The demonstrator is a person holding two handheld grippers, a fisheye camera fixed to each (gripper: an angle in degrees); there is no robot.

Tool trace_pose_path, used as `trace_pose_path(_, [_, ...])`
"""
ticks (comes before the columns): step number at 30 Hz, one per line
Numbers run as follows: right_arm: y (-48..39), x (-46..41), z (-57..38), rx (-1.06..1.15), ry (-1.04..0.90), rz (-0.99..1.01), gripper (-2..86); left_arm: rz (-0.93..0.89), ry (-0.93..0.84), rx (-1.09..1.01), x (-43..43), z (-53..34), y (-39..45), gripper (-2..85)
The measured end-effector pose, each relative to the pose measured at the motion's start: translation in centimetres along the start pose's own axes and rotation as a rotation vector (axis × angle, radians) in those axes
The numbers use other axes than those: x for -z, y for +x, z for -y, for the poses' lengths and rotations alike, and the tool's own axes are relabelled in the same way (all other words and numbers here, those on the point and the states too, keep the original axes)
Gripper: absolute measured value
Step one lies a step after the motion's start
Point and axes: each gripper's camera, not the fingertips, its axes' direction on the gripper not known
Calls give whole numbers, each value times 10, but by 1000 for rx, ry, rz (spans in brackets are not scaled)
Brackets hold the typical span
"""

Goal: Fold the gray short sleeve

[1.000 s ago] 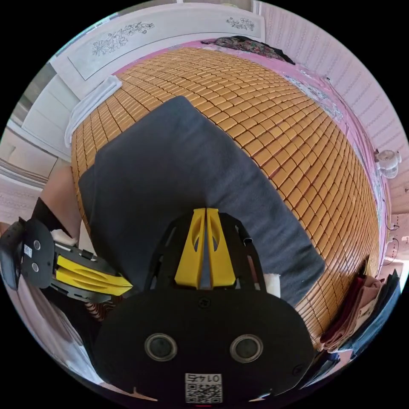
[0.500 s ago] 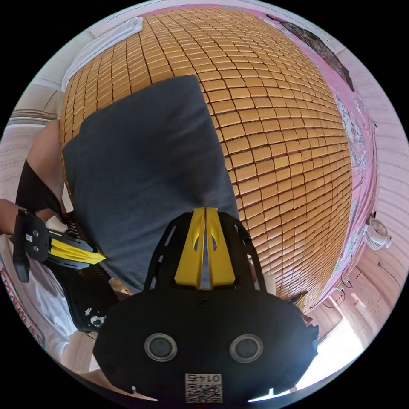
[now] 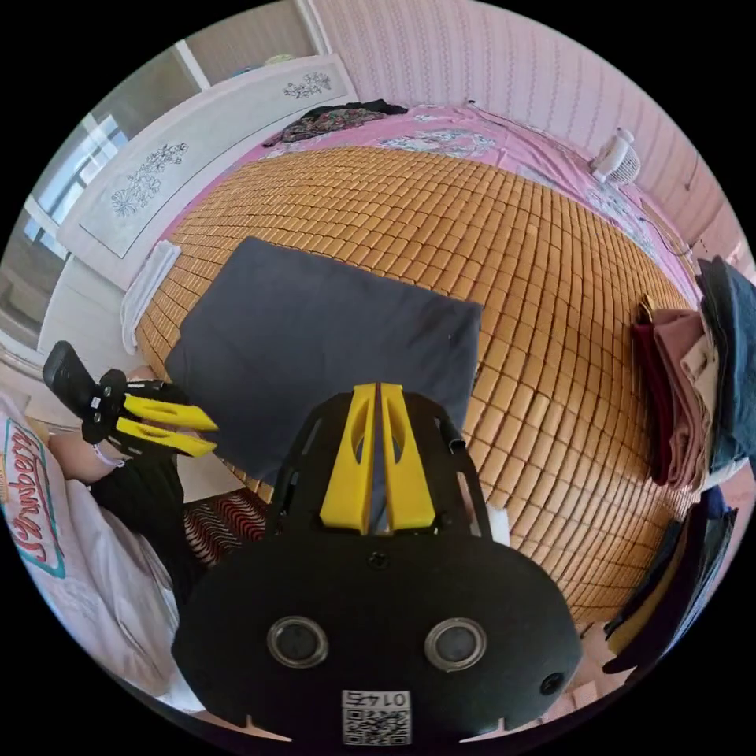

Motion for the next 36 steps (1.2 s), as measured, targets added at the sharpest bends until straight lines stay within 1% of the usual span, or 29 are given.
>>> trace_pose_path(2, [17,5,-47,-108,-58,46,69,-30,-8,-31,-13,6,4,86])
trace_pose_path(5, [28,5,-80,-191,-98,99,86,-56,-56,-86,-38,19,15,130])
trace_pose_path(7, [34,1,-89,-215,-127,128,74,-58,-73,-134,-53,25,24,148])
trace_pose_path(9, [39,-2,-92,-214,-170,175,27,-53,-114,-188,-72,34,33,172])
trace_pose_path(10, [41,3,-93,-203,-157,211,18,-52,-126,-199,-77,36,35,176])
trace_pose_path(13, [53,33,-97,-215,-18,313,9,-24,-168,-247,-98,46,43,179])
trace_pose_path(15, [64,52,-100,-236,85,413,11,31,-211,-261,-113,54,44,168])
trace_pose_path(17, [77,73,-105,-250,192,515,14,28,-244,-239,-123,58,40,138])
trace_pose_path(18, [79,76,-106,-249,207,538,15,7,-266,-224,-127,60,36,99])
trace_pose_path(19, [84,79,-108,-248,219,578,19,2,-278,-212,-129,61,35,80])
trace_pose_path(20, [88,82,-111,-243,224,592,25,8,-298,-186,-131,61,32,34])
trace_pose_path(21, [90,84,-114,-249,233,579,28,7,-304,-178,-130,61,32,8])
trace_pose_path(23, [112,94,-129,-387,320,498,73,-21,-316,-196,-126,58,35,-1])
trace_pose_path(25, [132,94,-138,-476,367,455,117,-22,-316,-230,-119,51,41,-5])
trace_pose_path(26, [142,88,-138,-510,362,413,124,-34,-318,-245,-114,45,45,-6])
trace_pose_path(28, [151,76,-129,-527,347,392,130,-53,-323,-258,-105,37,51,-7])
trace_pose_path(31, [155,58,-107,-534,360,438,123,-59,-340,-284,-91,23,60,-8])
trace_pose_path(33, [152,48,-94,-515,346,429,92,-49,-344,-307,-80,13,65,-8])
trace_pose_path(34, [150,43,-87,-520,326,415,55,-47,-346,-313,-78,11,66,-8])
trace_pose_path(36, [151,43,-86,-532,317,403,33,-24,-336,-342,-69,6,69,-7])
